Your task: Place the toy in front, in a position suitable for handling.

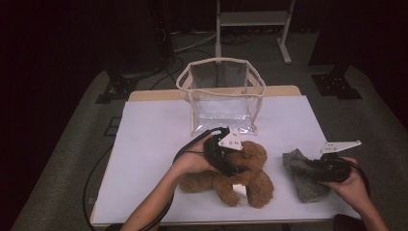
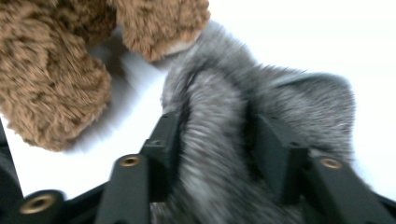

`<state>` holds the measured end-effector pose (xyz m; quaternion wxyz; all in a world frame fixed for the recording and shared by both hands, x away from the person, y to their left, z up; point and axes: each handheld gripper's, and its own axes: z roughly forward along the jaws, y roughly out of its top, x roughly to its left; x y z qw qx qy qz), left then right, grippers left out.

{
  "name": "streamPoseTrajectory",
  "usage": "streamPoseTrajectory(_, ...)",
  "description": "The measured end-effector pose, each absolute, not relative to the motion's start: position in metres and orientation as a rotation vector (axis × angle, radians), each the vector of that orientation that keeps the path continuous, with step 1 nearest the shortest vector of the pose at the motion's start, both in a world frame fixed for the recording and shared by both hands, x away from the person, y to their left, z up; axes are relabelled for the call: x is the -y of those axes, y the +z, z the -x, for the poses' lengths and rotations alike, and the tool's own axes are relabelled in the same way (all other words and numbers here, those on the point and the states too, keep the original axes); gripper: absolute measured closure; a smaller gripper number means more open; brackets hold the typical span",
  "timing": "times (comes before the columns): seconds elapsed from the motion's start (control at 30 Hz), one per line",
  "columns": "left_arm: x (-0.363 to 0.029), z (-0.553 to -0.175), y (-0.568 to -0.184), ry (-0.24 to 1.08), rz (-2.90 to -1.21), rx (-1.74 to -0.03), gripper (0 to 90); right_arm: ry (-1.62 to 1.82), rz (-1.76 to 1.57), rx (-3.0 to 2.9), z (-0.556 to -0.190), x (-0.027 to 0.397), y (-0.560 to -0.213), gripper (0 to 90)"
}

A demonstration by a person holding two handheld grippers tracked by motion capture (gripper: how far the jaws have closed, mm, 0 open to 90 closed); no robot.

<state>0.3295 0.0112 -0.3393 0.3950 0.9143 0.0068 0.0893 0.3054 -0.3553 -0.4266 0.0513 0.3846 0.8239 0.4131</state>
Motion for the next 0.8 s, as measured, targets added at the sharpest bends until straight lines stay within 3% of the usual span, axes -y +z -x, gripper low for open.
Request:
streamPoseTrajectory(0.3, -0.038, -0.323, -0.324, 0.242, -2.262, -0.012, 11.7, 1.374, -0.992, -2.527, -0.3, 0.335, -0.397, 37.7)
streamPoseTrajectory(0.57, -0.072, -0.318, -0.331, 0.248, -2.236, -0.03, 9.1, 1.501, -0.768, -2.569, -0.303, 0.29, -0.375, 28.8)
streamPoseTrajectory(0.8, -0.106, -0.317, -0.345, 0.281, -2.231, -0.094, 8.0, 1.515, -0.61, -2.624, -0.311, 0.253, -0.36, 26.4)
